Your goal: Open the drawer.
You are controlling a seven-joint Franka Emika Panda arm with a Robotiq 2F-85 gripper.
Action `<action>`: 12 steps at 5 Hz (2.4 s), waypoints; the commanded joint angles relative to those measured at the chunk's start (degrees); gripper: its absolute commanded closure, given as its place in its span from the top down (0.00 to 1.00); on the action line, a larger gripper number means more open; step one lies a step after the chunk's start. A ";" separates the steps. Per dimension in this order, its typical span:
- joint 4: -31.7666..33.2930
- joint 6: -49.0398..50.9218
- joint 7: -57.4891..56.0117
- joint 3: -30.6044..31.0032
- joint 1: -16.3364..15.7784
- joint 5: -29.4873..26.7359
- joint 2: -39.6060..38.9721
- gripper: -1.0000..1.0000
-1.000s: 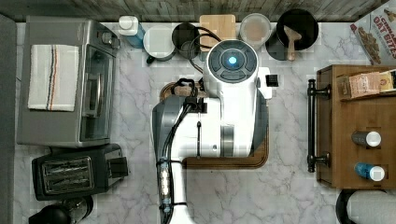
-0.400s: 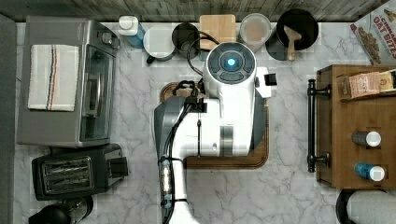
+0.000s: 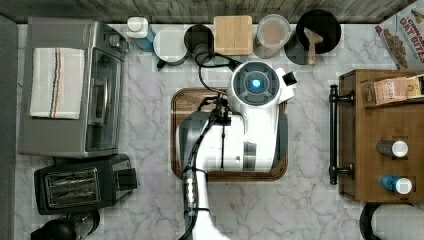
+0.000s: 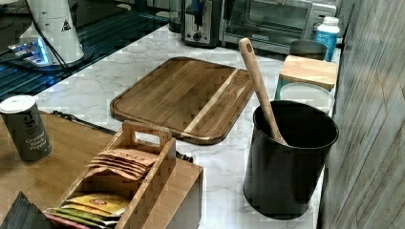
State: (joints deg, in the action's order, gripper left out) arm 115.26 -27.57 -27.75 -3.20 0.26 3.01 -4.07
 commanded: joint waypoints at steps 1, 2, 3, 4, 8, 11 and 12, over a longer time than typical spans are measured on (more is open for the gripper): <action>1.25 -1.80 -13.79 -8.62 7.37 3.84 0.69 1.00; 1.51 -4.43 -17.56 -10.37 7.87 5.96 -0.17 1.00; 3.34 -10.10 -23.31 -11.26 9.75 6.56 -0.89 1.00; 2.56 -12.38 -29.57 -10.71 12.68 6.04 -2.91 1.00; 0.67 -19.71 -41.36 -9.08 18.74 0.37 -11.86 1.00; 4.14 -29.30 -40.21 -9.71 17.36 1.51 -14.80 1.00; 5.85 -31.57 -39.60 -8.78 17.13 0.37 -15.12 1.00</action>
State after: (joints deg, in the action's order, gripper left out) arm 120.97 -57.97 -65.97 -12.78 17.46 3.76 -21.47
